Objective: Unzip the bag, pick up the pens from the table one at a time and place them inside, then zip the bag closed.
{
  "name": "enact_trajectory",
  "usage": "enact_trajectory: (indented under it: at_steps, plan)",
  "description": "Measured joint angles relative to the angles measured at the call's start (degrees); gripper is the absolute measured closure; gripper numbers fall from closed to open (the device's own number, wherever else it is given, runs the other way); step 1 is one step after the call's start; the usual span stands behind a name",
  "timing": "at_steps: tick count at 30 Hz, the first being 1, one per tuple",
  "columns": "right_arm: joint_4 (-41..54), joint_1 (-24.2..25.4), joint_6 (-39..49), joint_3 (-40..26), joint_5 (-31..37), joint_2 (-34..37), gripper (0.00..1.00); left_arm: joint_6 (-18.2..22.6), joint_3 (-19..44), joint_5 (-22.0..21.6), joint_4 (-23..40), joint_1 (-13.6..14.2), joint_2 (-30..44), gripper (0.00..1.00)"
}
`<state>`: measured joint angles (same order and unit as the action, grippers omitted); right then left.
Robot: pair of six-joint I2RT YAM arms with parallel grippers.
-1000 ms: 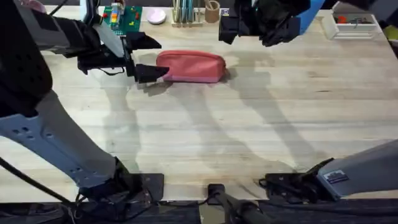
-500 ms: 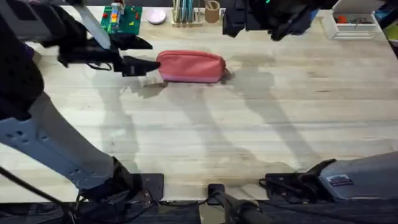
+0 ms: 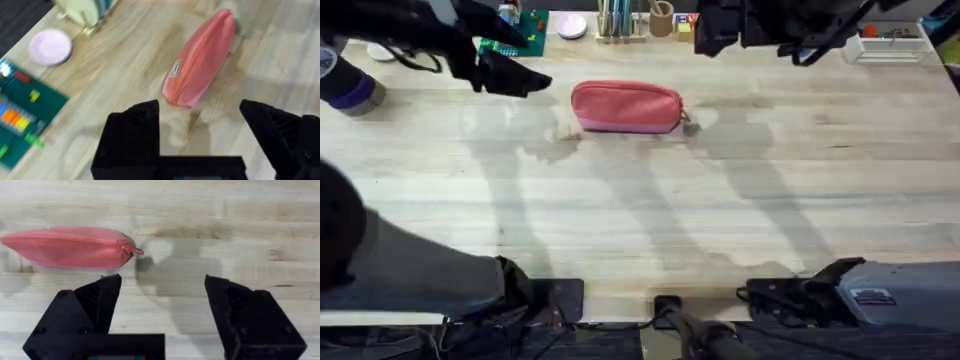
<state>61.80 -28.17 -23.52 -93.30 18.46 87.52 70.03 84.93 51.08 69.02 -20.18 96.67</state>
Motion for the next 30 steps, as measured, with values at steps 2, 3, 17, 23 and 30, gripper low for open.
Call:
enact_trajectory:
  at_steps: [2, 3, 17, 23, 30]
  plan:
    - [0.0, -0.01, 0.04, 0.0, 0.02, -0.88, 0.006, -3.7, 0.29, -3.11, 0.02, 0.07, -2.6, 0.006]
    - [0.0, -0.01, 0.07, 0.0, 0.04, -1.29, 0.006, -5.46, 0.3, -4.62, 0.02, 0.15, -3.82, 0.005]
    - [7.96, -0.01, 0.67, 0.0, 0.18, -8.33, 0.005, -25.09, 0.32, -21.89, 3.38, 7.85, -18.96, 0.006]
    - [8.22, -0.02, 0.69, 0.0, 0.17, -9.19, 0.005, -29.77, 0.32, -23.77, 4.08, 7.89, -19.86, 0.006]
    - [8.37, -0.01, 0.84, 0.0, 0.17, -9.19, 0.005, -32.99, 0.32, -24.03, 4.06, 7.89, -19.86, 0.006]
